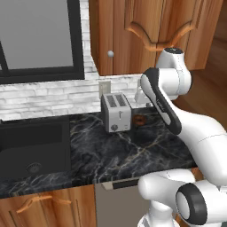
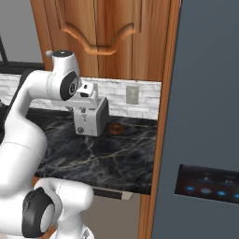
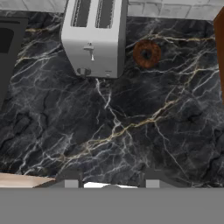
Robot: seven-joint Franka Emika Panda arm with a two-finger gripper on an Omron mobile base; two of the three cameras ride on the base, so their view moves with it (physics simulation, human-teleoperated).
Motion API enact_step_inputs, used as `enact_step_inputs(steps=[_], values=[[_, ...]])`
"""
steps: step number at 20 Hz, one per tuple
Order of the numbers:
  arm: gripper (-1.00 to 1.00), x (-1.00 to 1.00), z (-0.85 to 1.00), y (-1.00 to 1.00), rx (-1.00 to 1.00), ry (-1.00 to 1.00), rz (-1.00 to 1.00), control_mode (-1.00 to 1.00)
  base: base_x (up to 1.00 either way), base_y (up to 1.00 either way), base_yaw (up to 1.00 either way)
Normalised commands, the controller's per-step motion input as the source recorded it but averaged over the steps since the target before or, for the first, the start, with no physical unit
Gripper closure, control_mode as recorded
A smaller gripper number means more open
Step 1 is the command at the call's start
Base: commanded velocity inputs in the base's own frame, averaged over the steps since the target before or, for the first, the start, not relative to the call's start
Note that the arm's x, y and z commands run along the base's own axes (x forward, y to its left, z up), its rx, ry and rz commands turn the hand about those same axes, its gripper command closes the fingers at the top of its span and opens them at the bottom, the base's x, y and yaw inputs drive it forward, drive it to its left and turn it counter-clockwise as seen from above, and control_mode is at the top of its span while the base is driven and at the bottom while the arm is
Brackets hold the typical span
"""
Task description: Pick the dish brush and sponge from the cabinet and place them on the counter.
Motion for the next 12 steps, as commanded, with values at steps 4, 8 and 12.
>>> enact_step_inputs(steps=[4, 8, 12], values=[[-1.00, 0.00, 0.00, 0.00, 0.00, 0.00, 0.00, -1.00, 0.00, 0.00, 0.00], [-1.00, -0.01, 0.00, 0.02, 0.00, 0.00, 0.00, -1.00, 0.00, 0.00, 0.00], [-1.00, -0.14, 0.00, 0.14, 0.00, -0.05, 0.00, -1.00, 0.00, 0.00, 0.00]])
